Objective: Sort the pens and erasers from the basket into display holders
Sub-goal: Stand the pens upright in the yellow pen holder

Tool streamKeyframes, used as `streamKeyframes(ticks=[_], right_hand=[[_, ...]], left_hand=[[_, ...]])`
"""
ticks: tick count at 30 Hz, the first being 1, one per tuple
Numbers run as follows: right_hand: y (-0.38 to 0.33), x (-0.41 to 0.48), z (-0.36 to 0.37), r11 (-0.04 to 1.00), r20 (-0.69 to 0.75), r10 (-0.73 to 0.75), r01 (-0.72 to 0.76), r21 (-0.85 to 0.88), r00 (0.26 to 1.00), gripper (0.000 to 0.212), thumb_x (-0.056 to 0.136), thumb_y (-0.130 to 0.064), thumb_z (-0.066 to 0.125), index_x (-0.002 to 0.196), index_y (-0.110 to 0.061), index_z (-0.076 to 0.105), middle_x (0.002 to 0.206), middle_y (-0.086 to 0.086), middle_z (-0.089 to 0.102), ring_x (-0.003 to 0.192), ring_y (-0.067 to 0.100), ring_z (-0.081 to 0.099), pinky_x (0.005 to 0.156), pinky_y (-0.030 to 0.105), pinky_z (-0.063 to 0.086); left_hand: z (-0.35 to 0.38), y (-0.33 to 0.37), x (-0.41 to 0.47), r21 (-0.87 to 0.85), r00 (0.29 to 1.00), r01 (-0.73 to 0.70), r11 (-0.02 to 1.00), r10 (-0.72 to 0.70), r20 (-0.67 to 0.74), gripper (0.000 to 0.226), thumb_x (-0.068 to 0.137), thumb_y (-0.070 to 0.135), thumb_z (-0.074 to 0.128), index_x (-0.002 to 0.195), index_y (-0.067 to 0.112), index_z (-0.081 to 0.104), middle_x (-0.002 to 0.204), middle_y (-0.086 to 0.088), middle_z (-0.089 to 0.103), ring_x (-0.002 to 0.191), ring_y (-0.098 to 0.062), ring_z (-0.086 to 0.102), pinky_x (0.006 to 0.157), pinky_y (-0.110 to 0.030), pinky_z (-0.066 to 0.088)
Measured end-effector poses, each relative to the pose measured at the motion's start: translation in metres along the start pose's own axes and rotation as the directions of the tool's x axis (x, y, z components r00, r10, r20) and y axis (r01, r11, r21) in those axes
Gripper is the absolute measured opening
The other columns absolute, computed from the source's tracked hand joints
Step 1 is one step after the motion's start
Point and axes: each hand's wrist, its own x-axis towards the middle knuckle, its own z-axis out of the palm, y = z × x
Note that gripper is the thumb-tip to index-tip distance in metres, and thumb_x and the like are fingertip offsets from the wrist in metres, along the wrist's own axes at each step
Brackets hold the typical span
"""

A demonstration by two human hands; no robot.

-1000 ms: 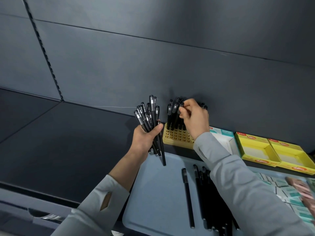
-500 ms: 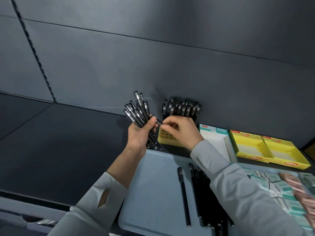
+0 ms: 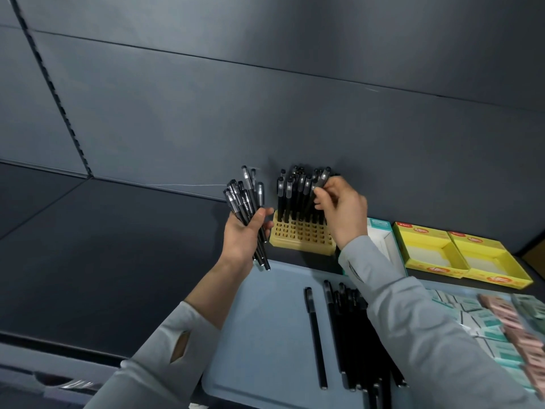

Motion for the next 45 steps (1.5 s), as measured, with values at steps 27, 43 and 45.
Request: streamKeyframes(ticks=[27, 43, 45], right_hand=[[-0.030, -0.011, 0.009, 0.981, 0.229, -0.009, -0.036, 0.192, 0.973, 0.015, 0.087, -0.030, 0.068, 0.076, -0.021, 0.065, 0.073, -0.008, 0.067, 0.064, 0.007, 0.061, 0.067, 0.029, 0.054], [0.009, 0.007, 0.004, 0.999, -0.030, -0.023, 0.022, -0.031, 0.999, 0.016, 0.094, -0.030, 0.059, 0.088, -0.016, 0.056, 0.071, -0.002, 0.071, 0.067, 0.018, 0.069, 0.076, 0.043, 0.056], [0.012, 0.006, 0.011, 0.998, 0.006, -0.013, 0.013, -0.058, 1.000, 0.018, 0.094, -0.031, 0.059, 0.084, -0.018, 0.054, 0.070, -0.002, 0.070, 0.067, 0.020, 0.069, 0.076, 0.041, 0.055]], left_hand=[[0.015, -0.002, -0.011, 0.030, 0.989, -0.009, 1.000, 0.005, 0.146, 0.018, 0.095, 0.011, 0.058, 0.107, 0.002, 0.067, 0.094, -0.014, 0.073, 0.086, -0.023, 0.070, 0.080, -0.032, 0.057], [0.004, 0.004, -0.003, -0.080, 0.998, 0.051, 0.995, -0.054, -0.038, 0.018, 0.095, 0.019, 0.060, 0.095, 0.002, 0.067, 0.077, -0.005, 0.072, 0.077, -0.019, 0.070, 0.079, -0.033, 0.058], [0.003, 0.003, -0.003, -0.067, 0.998, 0.051, 0.996, -0.053, -0.018, 0.024, 0.095, 0.020, 0.059, 0.102, -0.002, 0.065, 0.081, -0.007, 0.072, 0.077, -0.018, 0.071, 0.076, -0.030, 0.058]])
